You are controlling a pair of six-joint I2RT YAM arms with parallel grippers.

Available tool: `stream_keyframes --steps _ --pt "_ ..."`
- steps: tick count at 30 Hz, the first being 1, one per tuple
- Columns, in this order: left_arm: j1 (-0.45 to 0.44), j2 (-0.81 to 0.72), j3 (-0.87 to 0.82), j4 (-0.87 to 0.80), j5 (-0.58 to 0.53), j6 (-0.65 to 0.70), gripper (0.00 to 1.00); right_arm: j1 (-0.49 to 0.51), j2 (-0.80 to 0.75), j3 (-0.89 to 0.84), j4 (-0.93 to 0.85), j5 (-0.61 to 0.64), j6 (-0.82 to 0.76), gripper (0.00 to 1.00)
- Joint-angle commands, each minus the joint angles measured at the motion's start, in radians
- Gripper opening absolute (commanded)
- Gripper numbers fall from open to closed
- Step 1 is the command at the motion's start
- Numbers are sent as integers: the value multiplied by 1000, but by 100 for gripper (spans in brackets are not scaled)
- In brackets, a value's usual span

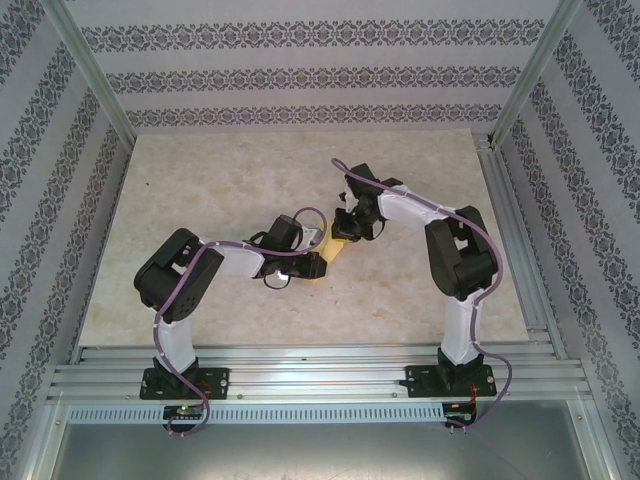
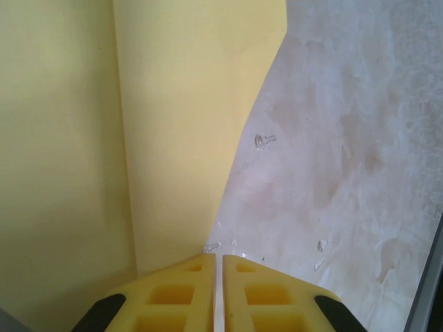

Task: Fold a paper plane with a square sheet of paper (fold left side to right side)
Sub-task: Fourth fold the wing at the center of the table.

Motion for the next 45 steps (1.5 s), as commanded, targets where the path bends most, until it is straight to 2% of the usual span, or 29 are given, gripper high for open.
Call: stream_keyframes --steps 1,5,12,18,24,27,32,45 --pt "0 40 -50 -72 -45 -4 12 -19 -51 23 -25 31 -32 18" --pt "-1 32 -44 -79 -45 2 12 -27 -39 2 -36 40 -63 28" --pt "0 29 -38 -87 -46 4 12 -27 -29 -55 14 -4 -53 32" --pt "0 30 -35 -97 -55 6 12 -18 -2 -51 22 -28 -48 21" --pt "-1 27 -36 -101 -57 9 12 -15 33 -45 34 -42 -39 17" --pt "0 27 -32 -103 -56 11 12 -13 42 -36 36 -49 -42 9" --pt "-2 27 -27 -114 -60 17 12 -12 56 -18 31 -61 -42 2" --pt "-2 22 -32 -115 -59 19 12 -13 112 18 8 -8 -59 0"
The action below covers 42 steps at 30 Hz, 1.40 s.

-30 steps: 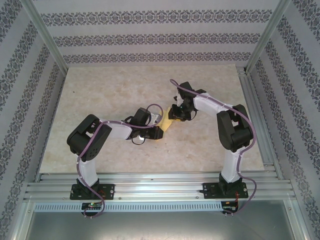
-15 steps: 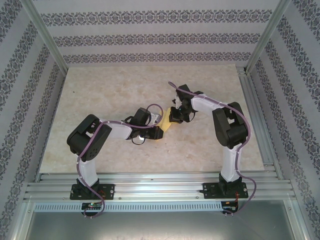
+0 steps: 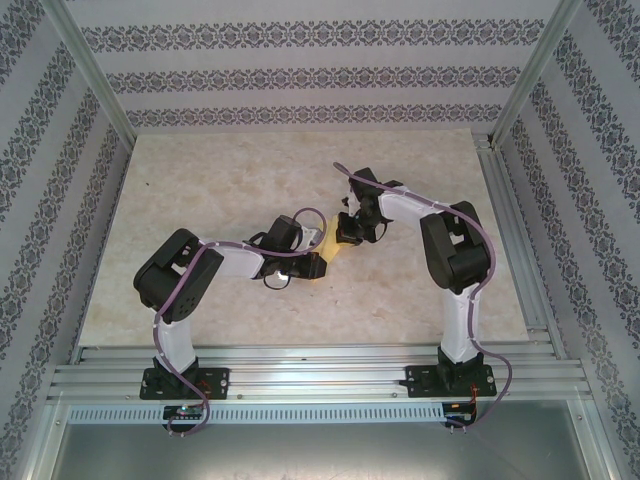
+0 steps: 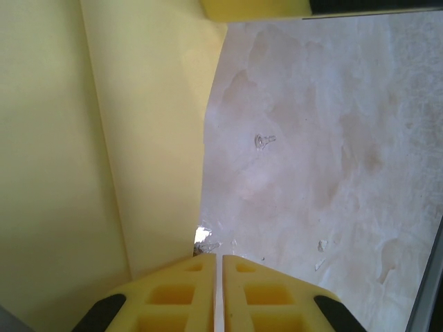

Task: Fold a paper plane with a square sheet of paper (fold left side to right side)
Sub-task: Fourth fold the wing at the center of the table.

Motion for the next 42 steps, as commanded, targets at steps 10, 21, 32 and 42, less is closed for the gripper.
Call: stream_keyframes --steps 10,21,32,42 --pt "-3 21 -29 -125 -48 23 12 8 54 20 4 48 -7 0" --pt "5 -121 38 -141 17 -6 22 11 74 -5 -38 92 -18 0" --pt "9 -21 168 -174 41 10 20 24 73 9 -41 91 -17 0" --pt "9 63 165 -160 -1 19 17 30 70 20 -50 93 -18 0"
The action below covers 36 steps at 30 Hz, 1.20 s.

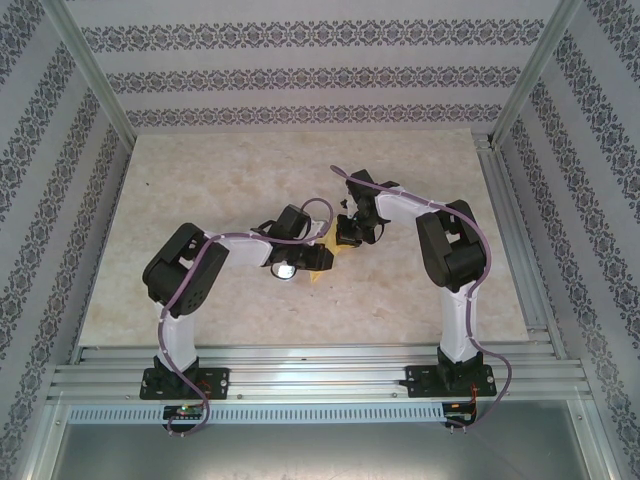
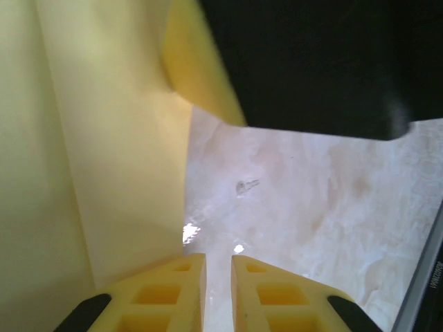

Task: Fold a paper plane with a square sheet of paper (fold left side to right side)
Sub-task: Fourth fold the wing at the center of the table.

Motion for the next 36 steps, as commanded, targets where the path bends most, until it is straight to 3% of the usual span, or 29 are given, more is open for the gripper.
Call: stream_keyframes --steps 1,8,16,21,27,36 --pt "9 -1 1 -17 -27 25 17 14 45 5 -31 53 -15 0" --pt "9 13 -50 -11 -55 32 17 13 33 19 -34 46 -18 0" --pt "6 29 -123 68 -41 -6 16 -25 -101 31 -45 65 -14 12" --pt "7 28 -119 66 -44 -5 16 -18 -169 2 3 14 27 9" --pt "4 30 -120 63 -46 -4 16 28 -139 -45 134 -62 118 6" --pt "3 31 -115 51 -52 4 16 40 -35 -39 213 -79 159 5"
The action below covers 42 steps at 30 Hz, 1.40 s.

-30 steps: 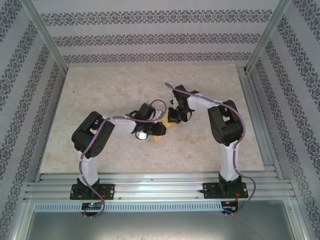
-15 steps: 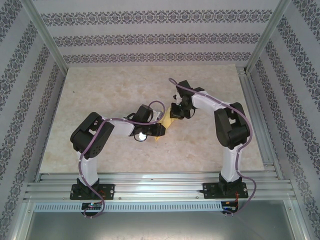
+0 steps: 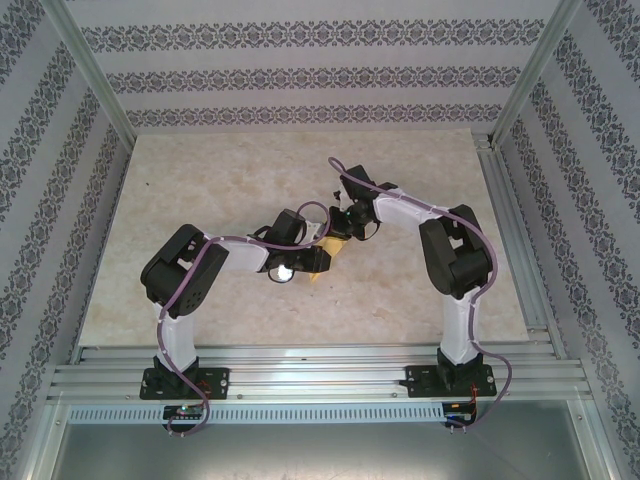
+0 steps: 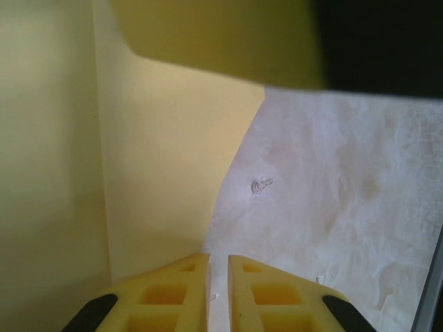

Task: Fold a paper plane with a square sheet of paper (fold left side to right side)
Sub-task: Fourth fold the wing at the center of the table.

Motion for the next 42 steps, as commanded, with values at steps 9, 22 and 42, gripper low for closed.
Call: stream_keyframes --steps 9,22,42 --pt "-7 41 -37 -91 -50 6 15 11 96 -14 106 -31 48 5" --pt "-8 34 -51 -92 -55 8 15 -50 155 -7 140 4 -12 5" --pt "-10 28 -64 -92 -55 11 15 -157 209 233 27 36 -51 7"
